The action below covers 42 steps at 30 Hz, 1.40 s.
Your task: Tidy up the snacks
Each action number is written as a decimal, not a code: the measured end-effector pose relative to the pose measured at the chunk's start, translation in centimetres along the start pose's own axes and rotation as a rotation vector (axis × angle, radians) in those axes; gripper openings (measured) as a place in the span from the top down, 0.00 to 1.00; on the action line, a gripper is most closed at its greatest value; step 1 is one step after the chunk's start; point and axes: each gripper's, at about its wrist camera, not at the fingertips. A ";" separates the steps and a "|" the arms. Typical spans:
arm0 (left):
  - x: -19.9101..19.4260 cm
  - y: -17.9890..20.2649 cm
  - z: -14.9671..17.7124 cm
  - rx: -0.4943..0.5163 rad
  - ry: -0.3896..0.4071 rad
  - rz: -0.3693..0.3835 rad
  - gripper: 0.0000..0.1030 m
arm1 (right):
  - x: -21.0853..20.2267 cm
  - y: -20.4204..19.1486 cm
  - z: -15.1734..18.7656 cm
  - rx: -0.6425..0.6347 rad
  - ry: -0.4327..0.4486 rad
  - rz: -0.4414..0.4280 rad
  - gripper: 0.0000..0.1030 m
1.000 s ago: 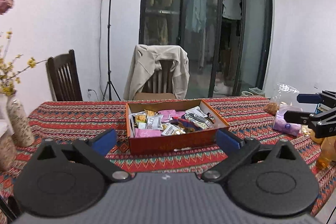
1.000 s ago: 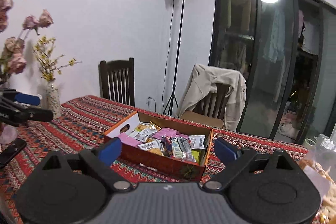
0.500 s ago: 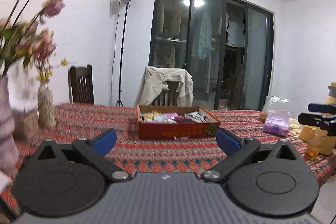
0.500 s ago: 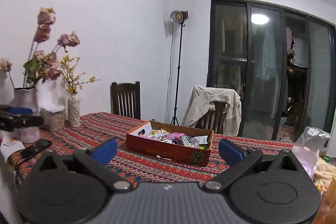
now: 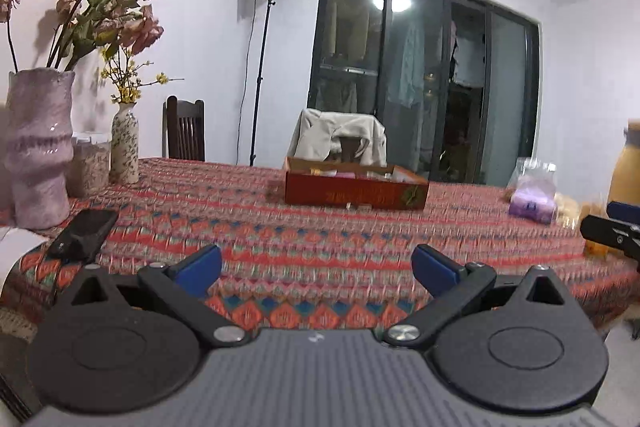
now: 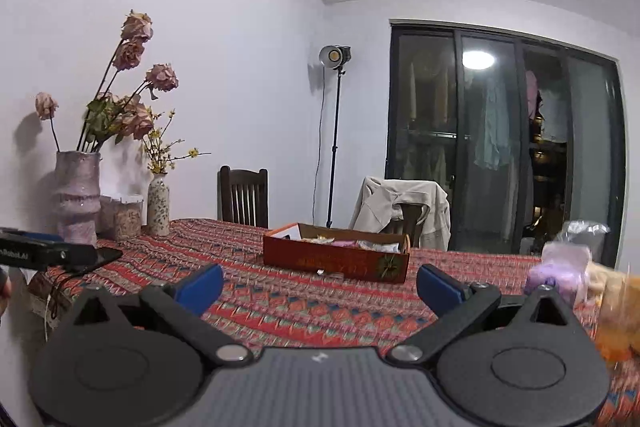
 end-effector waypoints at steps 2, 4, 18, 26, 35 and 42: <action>0.2 0.8 1.4 0.039 -0.004 -0.040 0.00 | 0.0 -0.6 1.7 0.015 -0.013 -0.005 0.00; 0.6 1.3 2.3 0.063 -0.002 -0.072 0.00 | 0.1 -1.0 3.4 0.039 -0.021 -0.004 0.00; 1.0 1.3 3.0 0.060 -0.001 -0.074 0.00 | 2.1 -2.0 7.1 0.075 -0.069 0.023 0.00; 0.8 1.1 2.9 0.061 0.000 -0.068 0.00 | 2.2 -2.3 6.3 0.067 -0.064 0.006 0.00; 0.7 1.1 2.7 0.058 0.002 -0.069 0.00 | 2.2 -2.7 6.3 0.049 -0.062 0.008 0.00; 0.6 1.1 2.7 0.065 0.007 -0.068 0.00 | 2.0 -2.4 6.1 0.053 -0.056 0.011 0.00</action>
Point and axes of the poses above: each gripper's, at about its wrist camera, not at the fingertips, and x roughly the way its jaws point, y to its right, z to its underside, and after that the axes turned 9 degrees about -y, right-handed
